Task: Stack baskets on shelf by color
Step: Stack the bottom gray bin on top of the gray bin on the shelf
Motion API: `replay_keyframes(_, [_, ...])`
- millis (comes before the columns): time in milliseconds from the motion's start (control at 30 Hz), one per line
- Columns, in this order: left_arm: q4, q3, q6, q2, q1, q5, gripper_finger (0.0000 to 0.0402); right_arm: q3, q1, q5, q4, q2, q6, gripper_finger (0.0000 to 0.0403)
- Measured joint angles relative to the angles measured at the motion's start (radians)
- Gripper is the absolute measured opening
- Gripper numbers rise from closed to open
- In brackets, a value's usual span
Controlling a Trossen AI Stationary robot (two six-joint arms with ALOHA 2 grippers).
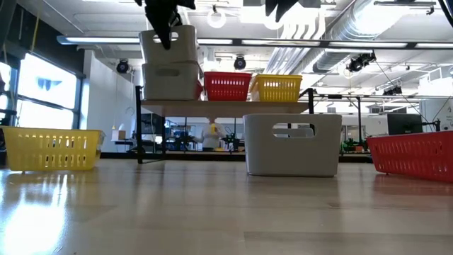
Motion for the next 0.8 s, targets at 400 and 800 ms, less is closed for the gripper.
replay_keyframes(400, [0.000,0.000,-0.015,0.029,0.017,0.004,0.0000,0.000,0.000,-0.001,0.000,0.000,0.000,0.0142])
replay_keyframes(800, [0.000,0.000,-0.011,0.037,0.026,0.011,0.0000,0.000,0.000,-0.002,0.000,0.000,0.000,0.0142])
